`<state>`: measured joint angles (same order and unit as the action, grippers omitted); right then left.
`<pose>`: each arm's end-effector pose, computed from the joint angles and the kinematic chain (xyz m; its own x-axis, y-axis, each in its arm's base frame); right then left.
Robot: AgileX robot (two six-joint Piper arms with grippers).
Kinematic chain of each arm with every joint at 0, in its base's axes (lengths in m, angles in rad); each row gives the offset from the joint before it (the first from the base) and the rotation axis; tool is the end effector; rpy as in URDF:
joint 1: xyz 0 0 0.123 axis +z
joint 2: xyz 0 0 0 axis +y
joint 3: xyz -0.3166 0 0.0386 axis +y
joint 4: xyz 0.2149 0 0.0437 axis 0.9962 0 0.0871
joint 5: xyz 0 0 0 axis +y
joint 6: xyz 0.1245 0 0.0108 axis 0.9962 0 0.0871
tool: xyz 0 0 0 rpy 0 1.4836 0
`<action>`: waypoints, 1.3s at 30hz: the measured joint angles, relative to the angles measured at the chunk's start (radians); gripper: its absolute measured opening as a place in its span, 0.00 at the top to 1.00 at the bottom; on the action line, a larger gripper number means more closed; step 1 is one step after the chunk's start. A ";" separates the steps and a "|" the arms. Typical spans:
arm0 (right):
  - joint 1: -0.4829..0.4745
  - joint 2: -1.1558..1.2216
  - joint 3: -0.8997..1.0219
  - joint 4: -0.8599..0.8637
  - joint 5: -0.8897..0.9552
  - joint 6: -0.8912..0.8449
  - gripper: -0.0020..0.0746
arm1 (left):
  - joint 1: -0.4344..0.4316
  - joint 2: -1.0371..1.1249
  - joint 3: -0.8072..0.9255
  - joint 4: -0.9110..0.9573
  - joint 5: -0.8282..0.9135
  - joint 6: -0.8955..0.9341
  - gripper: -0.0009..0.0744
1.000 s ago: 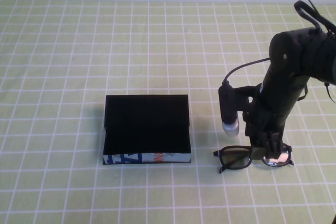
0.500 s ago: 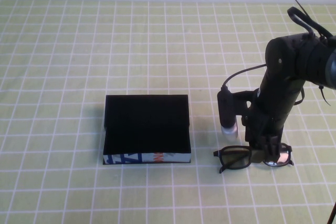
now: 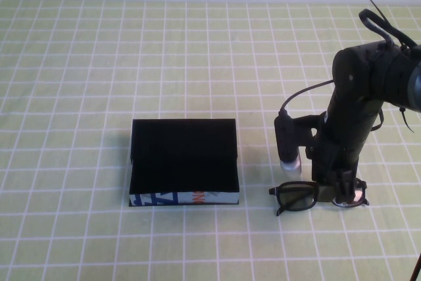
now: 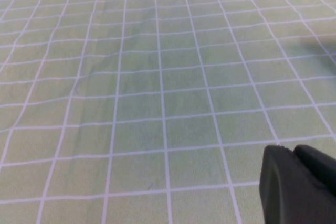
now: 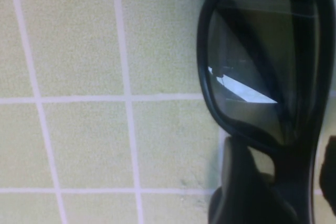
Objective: Return glasses to glasses case
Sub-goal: Pick up the glasses from the table, then place the glasses in the glasses case
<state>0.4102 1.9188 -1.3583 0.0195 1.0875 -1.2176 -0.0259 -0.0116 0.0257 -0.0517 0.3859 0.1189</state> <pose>0.3207 0.1418 0.2053 0.0480 -0.9987 -0.0197 -0.9988 -0.0480 -0.0033 0.0173 -0.0029 0.1601 -0.3033 0.0788 -0.9496 0.0661 0.9959 0.0615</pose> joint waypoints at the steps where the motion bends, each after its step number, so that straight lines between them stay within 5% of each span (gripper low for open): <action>1: 0.000 0.000 0.000 0.000 0.000 0.000 0.60 | 0.000 0.000 0.000 0.000 0.000 0.000 0.99; 15: 0.000 0.000 -0.002 -0.004 0.059 -0.002 0.92 | 0.000 0.000 0.000 0.000 0.000 0.000 0.99; 22: 0.020 -0.013 -0.007 -0.008 0.100 0.083 0.95 | 0.000 0.000 0.000 0.000 0.000 0.000 0.99; 39: 0.375 0.012 -0.407 -0.103 0.136 0.318 0.95 | 0.000 0.000 0.000 0.000 0.000 0.000 0.99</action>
<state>0.7857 1.9306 -1.7655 -0.0836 1.2231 -0.8997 -0.0259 -0.0116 0.0257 -0.0517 0.3859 0.1189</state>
